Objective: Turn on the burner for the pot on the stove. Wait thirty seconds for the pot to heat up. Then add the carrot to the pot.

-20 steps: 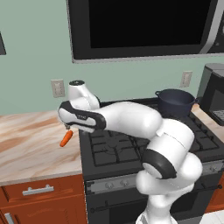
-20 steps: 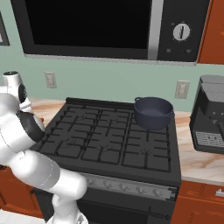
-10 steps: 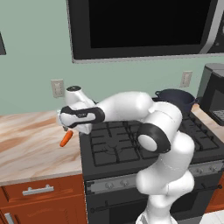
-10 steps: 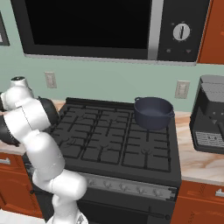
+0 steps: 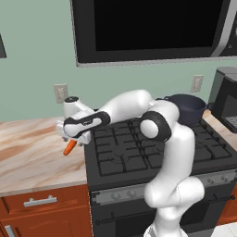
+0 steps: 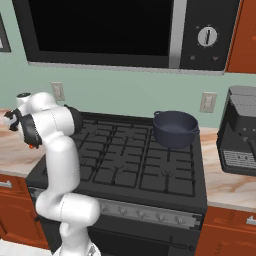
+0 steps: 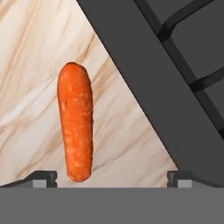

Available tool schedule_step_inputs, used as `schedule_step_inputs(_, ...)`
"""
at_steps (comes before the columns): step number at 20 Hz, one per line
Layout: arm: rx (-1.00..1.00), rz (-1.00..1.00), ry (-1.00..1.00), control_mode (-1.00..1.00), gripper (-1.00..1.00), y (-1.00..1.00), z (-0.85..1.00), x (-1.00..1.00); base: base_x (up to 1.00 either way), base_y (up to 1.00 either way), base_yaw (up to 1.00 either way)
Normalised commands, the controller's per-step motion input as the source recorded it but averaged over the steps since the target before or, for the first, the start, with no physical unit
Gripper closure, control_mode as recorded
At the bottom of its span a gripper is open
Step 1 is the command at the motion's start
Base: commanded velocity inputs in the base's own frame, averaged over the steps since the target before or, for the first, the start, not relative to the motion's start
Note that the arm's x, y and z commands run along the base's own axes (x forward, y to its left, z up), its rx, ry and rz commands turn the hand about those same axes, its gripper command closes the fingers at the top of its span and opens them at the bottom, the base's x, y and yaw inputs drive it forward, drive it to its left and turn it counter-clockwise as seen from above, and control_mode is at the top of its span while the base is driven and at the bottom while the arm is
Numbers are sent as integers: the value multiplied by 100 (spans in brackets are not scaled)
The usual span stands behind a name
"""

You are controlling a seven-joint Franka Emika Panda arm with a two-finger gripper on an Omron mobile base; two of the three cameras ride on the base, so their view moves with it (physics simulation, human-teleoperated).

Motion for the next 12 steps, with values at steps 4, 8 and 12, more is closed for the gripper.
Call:
schedule_step_inputs(4, -3, 0, 3, -100, -100, 14, -26, 29, 0, 0, 0)
schedule_step_inputs(8, -2, 0, 4, -100, -100, 7, -25, 27, 0, 0, 0)
schedule_step_inputs(12, -2, 0, 2, -100, -100, 0, -26, 25, 0, 0, 0)
